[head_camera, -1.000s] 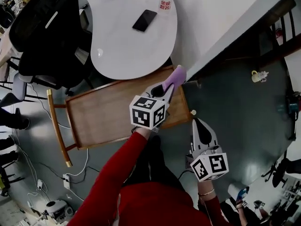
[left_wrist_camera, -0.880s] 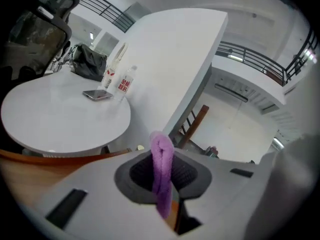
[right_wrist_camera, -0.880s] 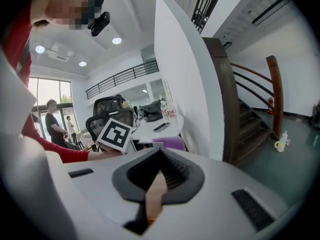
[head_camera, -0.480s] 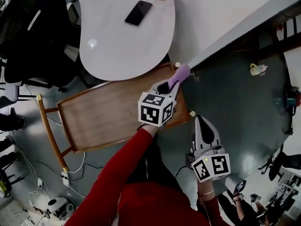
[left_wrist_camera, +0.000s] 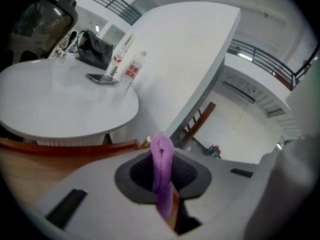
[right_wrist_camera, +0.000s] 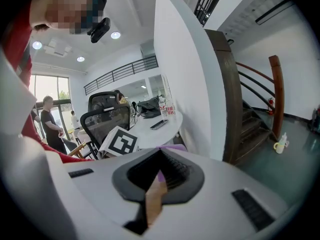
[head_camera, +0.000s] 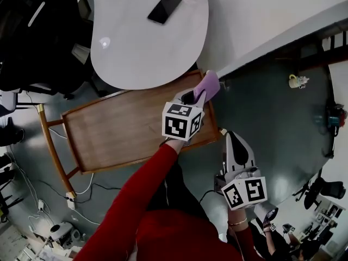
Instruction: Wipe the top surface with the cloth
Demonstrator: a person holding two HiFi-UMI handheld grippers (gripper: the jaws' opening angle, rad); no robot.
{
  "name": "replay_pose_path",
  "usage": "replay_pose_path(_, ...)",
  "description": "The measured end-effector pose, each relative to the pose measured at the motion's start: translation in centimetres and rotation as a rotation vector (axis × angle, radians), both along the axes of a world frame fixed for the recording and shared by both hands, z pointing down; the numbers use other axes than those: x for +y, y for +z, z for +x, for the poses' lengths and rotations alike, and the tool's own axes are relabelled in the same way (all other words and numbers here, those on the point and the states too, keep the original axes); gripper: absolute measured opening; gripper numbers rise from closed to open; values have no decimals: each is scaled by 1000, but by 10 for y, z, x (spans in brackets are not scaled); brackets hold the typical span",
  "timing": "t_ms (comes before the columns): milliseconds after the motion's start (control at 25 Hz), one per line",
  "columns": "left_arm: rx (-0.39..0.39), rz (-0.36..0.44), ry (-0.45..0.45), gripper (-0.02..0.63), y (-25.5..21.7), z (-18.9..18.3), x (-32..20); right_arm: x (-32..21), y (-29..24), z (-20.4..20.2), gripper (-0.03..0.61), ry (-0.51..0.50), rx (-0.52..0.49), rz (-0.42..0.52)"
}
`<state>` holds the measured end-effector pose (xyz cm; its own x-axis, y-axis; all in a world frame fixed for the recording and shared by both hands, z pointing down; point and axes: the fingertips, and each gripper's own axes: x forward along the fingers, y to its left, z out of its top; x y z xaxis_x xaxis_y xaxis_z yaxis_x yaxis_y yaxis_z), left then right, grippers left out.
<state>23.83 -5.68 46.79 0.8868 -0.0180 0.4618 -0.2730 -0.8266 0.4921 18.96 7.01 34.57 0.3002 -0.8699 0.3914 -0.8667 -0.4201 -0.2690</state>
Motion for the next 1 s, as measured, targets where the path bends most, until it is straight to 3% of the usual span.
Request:
replay_pose_path(200, -93, -27, -94, 51, 28, -17, -24, -5, 5, 1, 12, -36, -11, -19)
replay_pose_path(360, -134, -39, -209, 51, 40, -62, -55, -21, 12, -5, 11, -96, -24, -23)
replay_pose_path(520, -171, -38, -379, 51, 46, -139, -99, -47, 16, -23, 11, -183, -31, -12)
replay_pose_path(640, -214, 7, -495, 51, 45, -202, -131, -70, 22, -39, 12, -265, -39, -5)
replay_pose_path(840, -337, 98, -665, 51, 49, -312, -176, -119, 45, -79, 12, -418, -61, -39)
replay_pose_path(1000, -459, 185, -765, 51, 49, -376, -184, -126, 56, -100, 12, -467, -87, -42)
